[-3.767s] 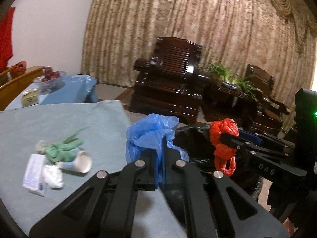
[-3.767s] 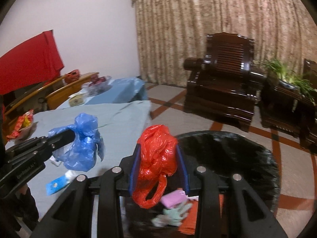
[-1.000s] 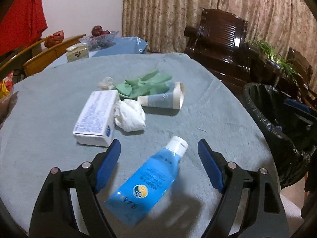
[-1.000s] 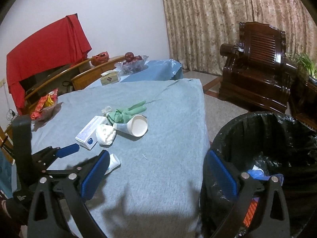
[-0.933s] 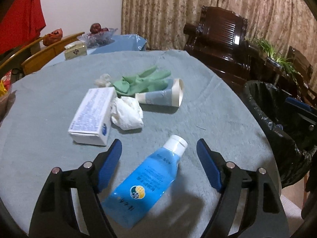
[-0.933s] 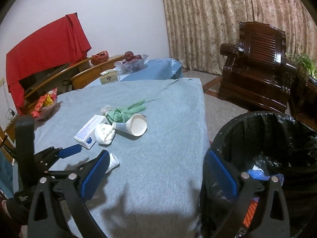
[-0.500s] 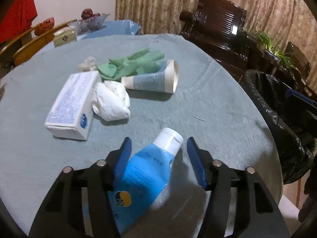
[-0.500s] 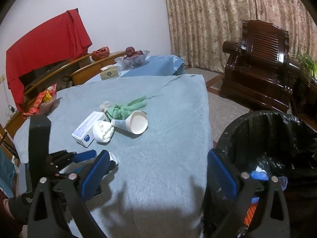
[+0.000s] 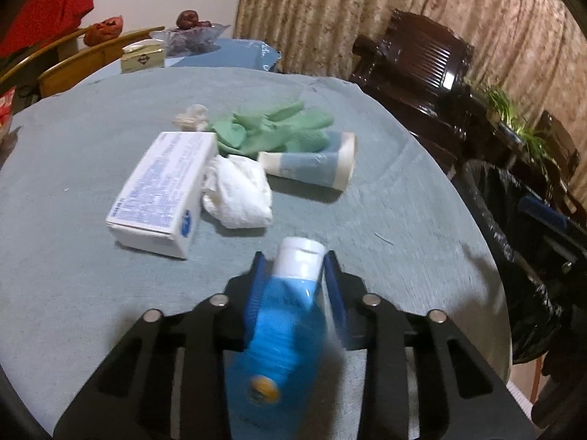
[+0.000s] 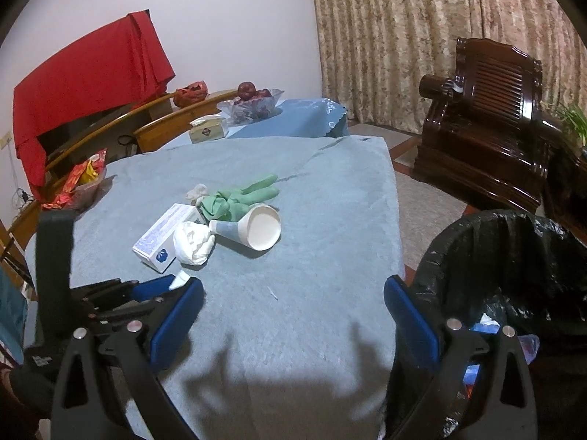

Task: Collect trash
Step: 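Grasp the white cone-shaped paper cup with the right gripper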

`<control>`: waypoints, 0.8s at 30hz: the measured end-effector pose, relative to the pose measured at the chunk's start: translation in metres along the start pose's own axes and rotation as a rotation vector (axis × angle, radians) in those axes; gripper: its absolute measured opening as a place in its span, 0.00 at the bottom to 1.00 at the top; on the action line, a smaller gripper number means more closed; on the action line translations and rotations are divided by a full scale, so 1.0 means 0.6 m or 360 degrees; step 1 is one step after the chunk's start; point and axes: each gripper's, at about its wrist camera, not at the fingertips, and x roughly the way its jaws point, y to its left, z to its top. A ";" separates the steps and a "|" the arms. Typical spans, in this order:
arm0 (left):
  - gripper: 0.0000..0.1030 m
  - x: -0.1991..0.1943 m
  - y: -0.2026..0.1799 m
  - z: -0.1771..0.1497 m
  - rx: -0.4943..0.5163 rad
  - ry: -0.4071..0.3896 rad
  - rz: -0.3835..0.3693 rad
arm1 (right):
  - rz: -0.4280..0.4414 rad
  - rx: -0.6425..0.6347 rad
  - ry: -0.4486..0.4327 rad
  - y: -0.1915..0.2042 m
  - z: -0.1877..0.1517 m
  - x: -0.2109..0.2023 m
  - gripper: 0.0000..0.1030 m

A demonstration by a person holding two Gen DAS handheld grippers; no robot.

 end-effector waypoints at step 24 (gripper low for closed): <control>0.26 -0.049 0.084 -0.001 -0.0182 -0.0078 0.0067 | 0.0087 -0.0071 0.0076 0.054 0.013 0.077 0.94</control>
